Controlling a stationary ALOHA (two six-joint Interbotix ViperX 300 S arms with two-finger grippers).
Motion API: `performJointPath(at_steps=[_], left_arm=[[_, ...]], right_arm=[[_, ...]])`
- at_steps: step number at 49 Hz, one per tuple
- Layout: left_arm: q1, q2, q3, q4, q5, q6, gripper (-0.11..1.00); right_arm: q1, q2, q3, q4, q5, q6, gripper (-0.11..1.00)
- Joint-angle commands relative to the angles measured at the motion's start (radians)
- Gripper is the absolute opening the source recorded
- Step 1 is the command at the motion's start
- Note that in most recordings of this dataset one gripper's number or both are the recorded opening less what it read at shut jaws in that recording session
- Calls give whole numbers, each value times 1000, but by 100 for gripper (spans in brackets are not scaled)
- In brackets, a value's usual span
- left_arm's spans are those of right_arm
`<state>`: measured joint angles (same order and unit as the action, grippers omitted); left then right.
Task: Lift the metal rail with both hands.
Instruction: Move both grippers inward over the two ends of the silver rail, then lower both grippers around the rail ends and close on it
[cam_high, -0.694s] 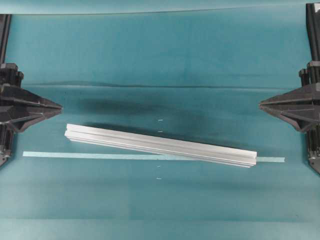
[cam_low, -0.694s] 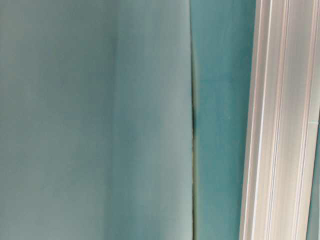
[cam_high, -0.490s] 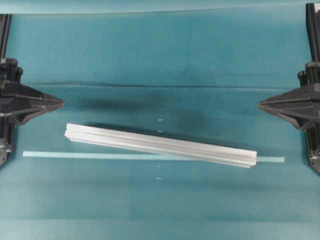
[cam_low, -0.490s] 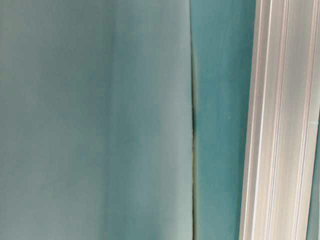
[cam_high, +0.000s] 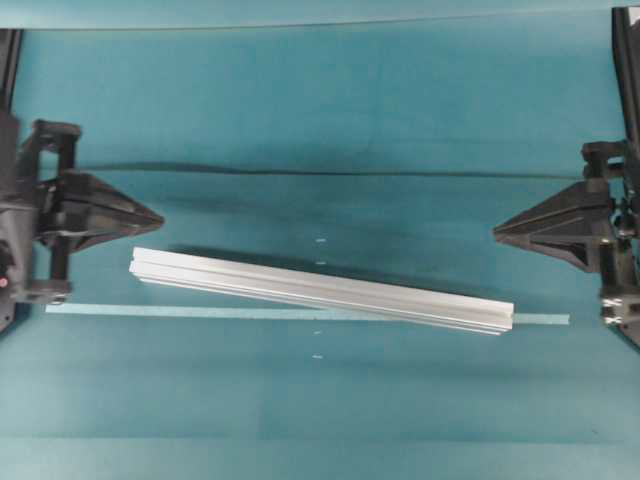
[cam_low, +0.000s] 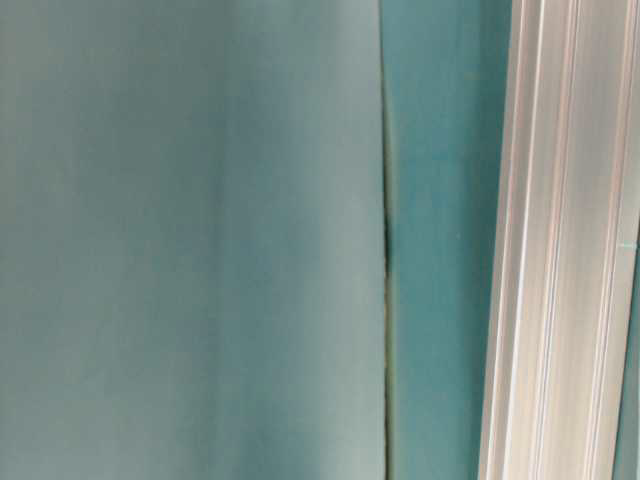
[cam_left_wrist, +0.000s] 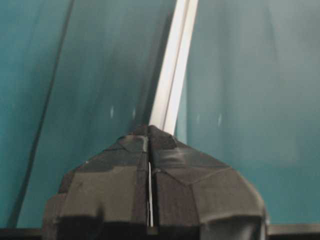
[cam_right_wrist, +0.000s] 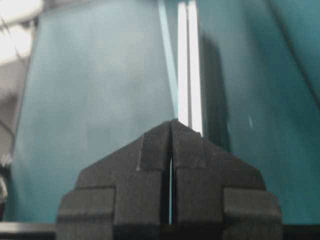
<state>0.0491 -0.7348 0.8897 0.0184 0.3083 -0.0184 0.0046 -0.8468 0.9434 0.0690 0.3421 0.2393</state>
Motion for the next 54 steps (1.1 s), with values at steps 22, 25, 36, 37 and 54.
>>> performJointPath(at_steps=[22, 25, 36, 37, 54], left_arm=[[20, 267, -233, 5, 301, 100, -5], [25, 288, -253, 8, 331, 112, -5], [26, 364, -301, 5, 377, 129, -4], [26, 371, -301, 8, 373, 129, -4], [26, 377, -276, 8, 342, 201, 1]], right_arm=[[6, 273, -247, 20, 431, 41, -3], [-2, 308, -270, 40, 469, 55, -3], [-8, 436, -359, 52, 600, 104, -3], [-6, 446, -367, 52, 607, 104, -3], [2, 541, -431, 52, 643, 97, -1]])
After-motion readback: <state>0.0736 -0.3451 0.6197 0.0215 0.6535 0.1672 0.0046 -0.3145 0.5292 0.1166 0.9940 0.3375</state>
